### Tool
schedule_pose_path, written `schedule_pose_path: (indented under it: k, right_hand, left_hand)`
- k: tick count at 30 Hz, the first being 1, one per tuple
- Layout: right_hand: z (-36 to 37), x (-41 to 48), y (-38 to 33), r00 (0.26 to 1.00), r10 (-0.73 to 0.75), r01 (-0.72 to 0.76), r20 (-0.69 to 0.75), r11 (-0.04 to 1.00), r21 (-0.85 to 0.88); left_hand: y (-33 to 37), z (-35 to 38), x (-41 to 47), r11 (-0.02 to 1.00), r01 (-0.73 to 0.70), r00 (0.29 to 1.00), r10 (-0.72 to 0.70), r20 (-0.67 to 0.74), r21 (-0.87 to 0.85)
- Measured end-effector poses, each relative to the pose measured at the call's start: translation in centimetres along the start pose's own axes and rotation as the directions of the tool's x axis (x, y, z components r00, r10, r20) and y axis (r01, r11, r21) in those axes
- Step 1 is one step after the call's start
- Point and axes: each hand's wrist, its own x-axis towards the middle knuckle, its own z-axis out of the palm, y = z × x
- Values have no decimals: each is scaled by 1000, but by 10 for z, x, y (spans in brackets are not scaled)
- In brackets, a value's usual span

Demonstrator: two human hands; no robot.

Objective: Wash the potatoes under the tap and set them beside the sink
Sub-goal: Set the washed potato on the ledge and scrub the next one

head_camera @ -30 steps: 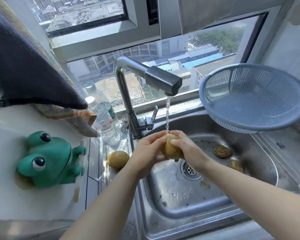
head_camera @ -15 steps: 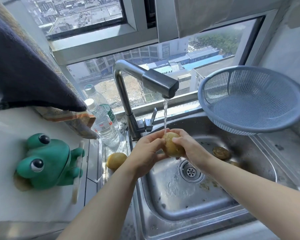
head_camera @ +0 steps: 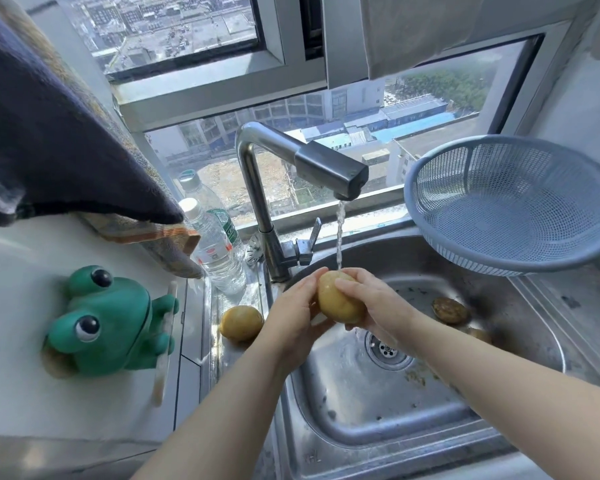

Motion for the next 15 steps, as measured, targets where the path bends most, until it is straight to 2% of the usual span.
schedule_pose_path:
  k: [3, 5, 7, 10, 15]
  right_hand:
    - [10, 4, -5, 989, 122, -137, 80, 966, 220]
    - [15, 7, -8, 967, 208, -250, 150, 892, 376]
    - [16, 10, -13, 951, 266, -310, 160, 824, 475]
    - [13, 11, -18, 947, 300, -313, 119, 763, 566]
    - [-2, 7, -22, 947, 315, -296, 67, 769, 566]
  left_hand:
    - [-7, -6, 0, 996, -9, 1000, 9, 2, 93]
    - [-5, -8, 0, 995, -13, 1000, 14, -6, 94]
    - [-1, -9, -2, 997, -13, 1000, 13, -4, 76]
    - [4, -3, -2, 999, -11, 1000, 10, 28, 42]
    - [11, 15, 0, 999, -28, 997, 26, 69, 33]
